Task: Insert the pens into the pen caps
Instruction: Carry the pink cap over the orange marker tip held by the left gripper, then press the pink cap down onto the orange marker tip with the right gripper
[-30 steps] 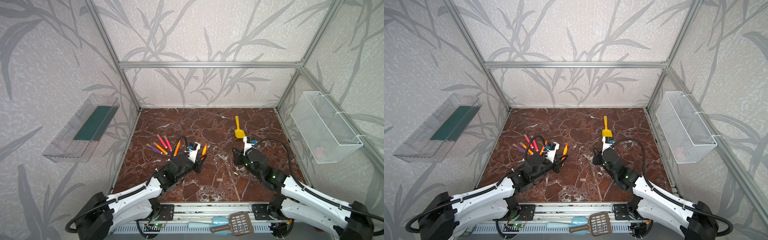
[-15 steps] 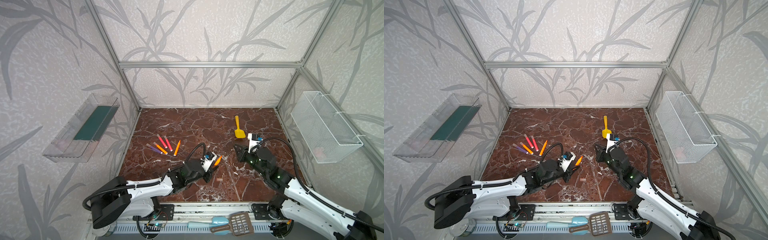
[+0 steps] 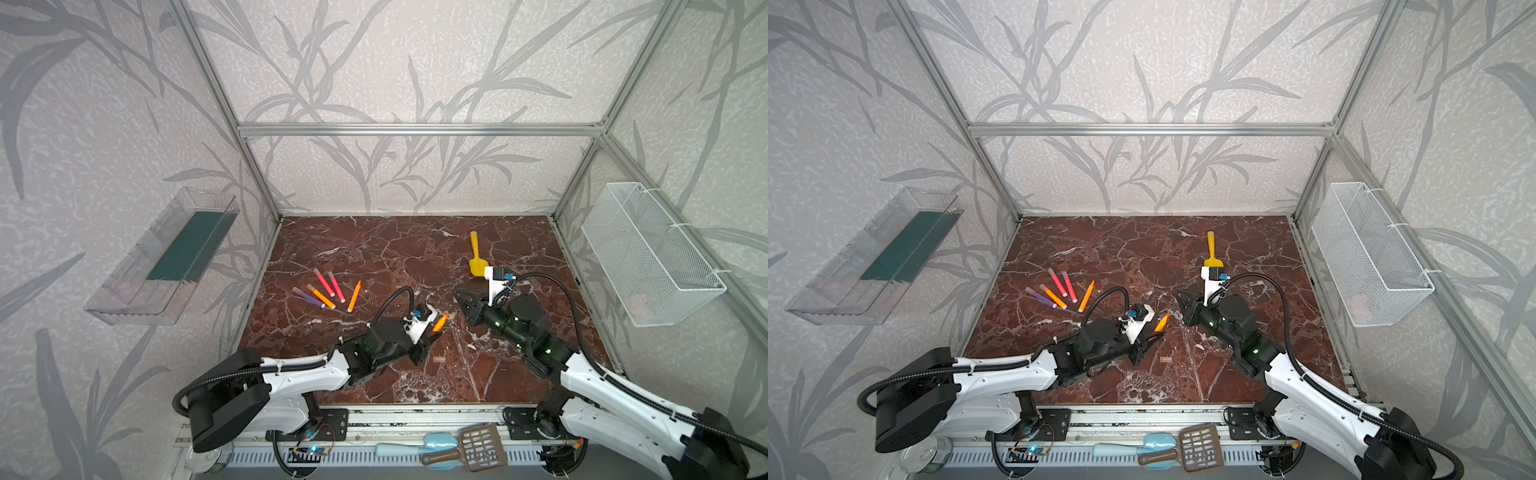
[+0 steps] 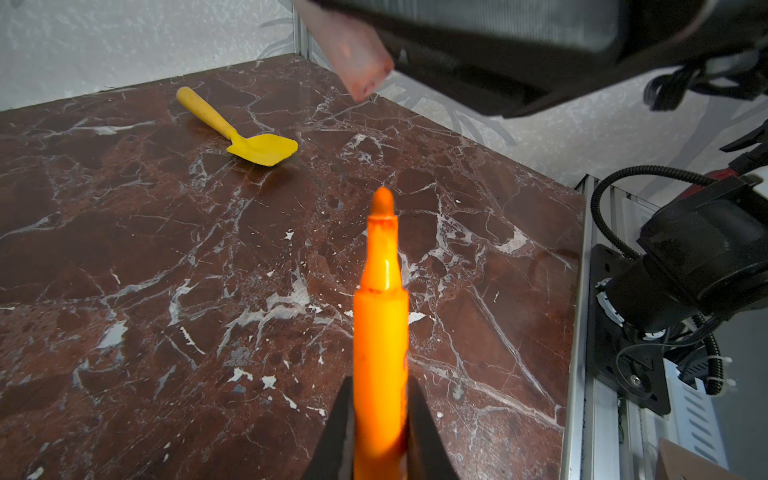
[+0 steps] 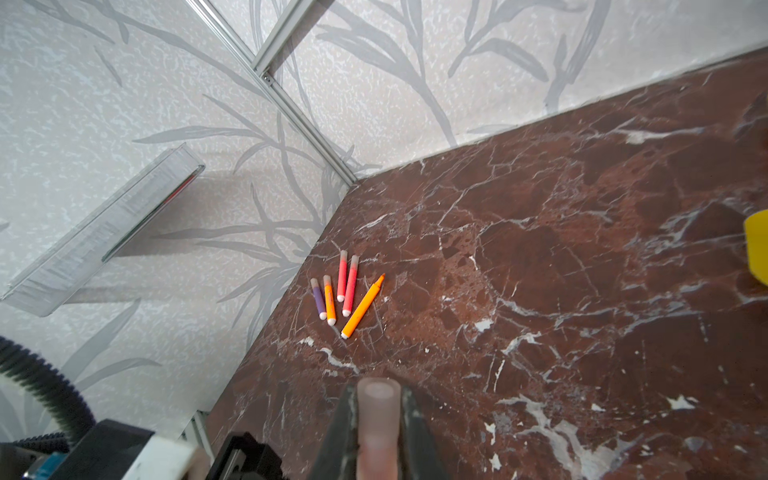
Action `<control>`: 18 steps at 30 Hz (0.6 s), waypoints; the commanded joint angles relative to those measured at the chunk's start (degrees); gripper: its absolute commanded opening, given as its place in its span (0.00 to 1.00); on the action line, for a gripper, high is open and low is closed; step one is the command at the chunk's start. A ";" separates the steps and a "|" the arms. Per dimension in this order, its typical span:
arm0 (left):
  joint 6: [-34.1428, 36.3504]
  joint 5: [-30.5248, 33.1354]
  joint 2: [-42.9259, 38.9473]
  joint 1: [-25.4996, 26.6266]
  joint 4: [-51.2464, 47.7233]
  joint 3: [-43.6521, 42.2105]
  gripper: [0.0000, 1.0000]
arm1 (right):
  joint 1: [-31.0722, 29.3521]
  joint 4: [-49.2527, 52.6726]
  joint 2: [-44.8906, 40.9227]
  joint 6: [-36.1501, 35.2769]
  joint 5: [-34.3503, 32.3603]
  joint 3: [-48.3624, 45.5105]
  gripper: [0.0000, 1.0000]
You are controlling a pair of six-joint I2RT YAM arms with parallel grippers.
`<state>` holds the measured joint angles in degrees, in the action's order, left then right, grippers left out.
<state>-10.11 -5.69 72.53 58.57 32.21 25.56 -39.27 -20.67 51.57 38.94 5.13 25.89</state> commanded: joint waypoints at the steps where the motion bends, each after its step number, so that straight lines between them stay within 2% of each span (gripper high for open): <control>1: -0.15 2.09 -0.56 0.19 1.62 1.24 0.00 | 0.07 -5.54 1.22 3.12 4.41 -1.22 0.00; 5: -0.20 2.04 0.06 0.21 3.59 0.78 0.00 | -0.11 -8.25 1.87 4.03 4.13 -2.84 0.00; 18: -1.08 2.41 2.62 0.22 4.27 2.06 0.00 | -0.42 -7.89 2.65 4.44 4.28 -2.54 0.00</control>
<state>-10.76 -3.51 75.20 58.57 34.37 25.89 -39.42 -27.09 53.89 43.20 8.23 23.22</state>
